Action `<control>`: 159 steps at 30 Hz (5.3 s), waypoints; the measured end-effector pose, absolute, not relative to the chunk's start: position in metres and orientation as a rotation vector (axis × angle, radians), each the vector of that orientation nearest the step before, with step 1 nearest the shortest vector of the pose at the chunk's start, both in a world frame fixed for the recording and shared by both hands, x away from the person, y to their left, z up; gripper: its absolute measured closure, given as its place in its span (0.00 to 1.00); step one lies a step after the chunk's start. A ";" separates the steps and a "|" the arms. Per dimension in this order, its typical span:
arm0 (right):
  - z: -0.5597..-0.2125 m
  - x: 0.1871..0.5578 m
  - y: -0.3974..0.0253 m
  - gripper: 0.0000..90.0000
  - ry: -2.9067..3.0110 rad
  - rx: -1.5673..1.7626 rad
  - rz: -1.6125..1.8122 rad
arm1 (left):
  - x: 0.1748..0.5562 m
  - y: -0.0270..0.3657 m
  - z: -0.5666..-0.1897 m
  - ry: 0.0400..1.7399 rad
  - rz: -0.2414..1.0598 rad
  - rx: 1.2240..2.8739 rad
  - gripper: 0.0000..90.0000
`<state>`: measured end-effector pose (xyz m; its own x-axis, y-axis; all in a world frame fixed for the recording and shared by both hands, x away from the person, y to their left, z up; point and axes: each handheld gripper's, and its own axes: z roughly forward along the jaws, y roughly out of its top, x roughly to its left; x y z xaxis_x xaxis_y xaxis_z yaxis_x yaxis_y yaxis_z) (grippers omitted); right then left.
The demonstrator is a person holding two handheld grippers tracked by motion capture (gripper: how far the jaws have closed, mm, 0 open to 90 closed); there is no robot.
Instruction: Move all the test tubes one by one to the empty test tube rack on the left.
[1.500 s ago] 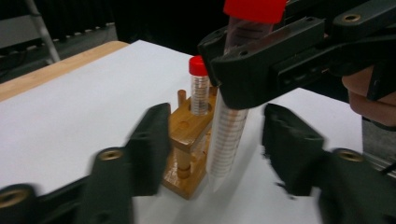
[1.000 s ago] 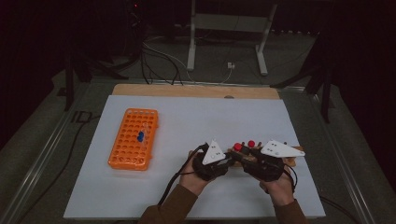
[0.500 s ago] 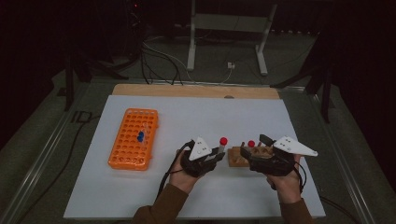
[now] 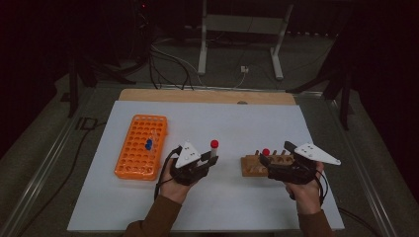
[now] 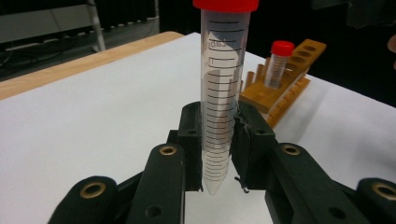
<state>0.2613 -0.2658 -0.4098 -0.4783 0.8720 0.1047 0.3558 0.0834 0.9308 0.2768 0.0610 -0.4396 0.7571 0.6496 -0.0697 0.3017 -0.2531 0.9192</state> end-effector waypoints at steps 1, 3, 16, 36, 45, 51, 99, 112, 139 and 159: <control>-0.410 0.261 -0.266 0.00 1.878 1.208 1.389 | 0.276 0.064 -0.440 0.738 0.400 1.848 0.84; -0.410 0.261 -0.266 0.00 1.874 1.208 1.387 | 0.275 0.069 -0.440 0.749 0.411 1.844 0.84; -0.410 0.261 -0.268 0.00 1.869 1.214 1.382 | 0.271 0.105 -0.444 0.827 0.468 1.819 0.84; -0.409 0.260 -0.269 0.00 1.870 1.212 1.377 | 0.265 0.152 -0.445 0.932 0.559 1.780 0.84; -0.409 0.260 -0.270 0.00 1.866 1.212 1.379 | 0.264 0.172 -0.444 0.978 0.602 1.756 0.84; -0.409 0.260 -0.271 0.00 1.861 1.213 1.381 | 0.263 0.184 -0.446 1.011 0.621 1.746 0.84; -0.410 0.261 -0.274 0.00 1.862 1.218 1.380 | 0.273 0.198 -0.490 1.189 0.630 1.926 0.84; -0.423 0.269 -0.276 0.00 1.896 1.256 1.347 | 0.270 0.204 -0.488 1.179 0.615 1.878 0.70; -0.463 0.283 -0.259 0.62 1.987 1.206 1.246 | 0.260 0.209 -0.463 1.145 0.587 1.644 0.01; -0.463 0.283 -0.257 0.82 1.989 1.186 1.227 | 0.259 0.203 -0.457 1.125 0.613 1.614 0.01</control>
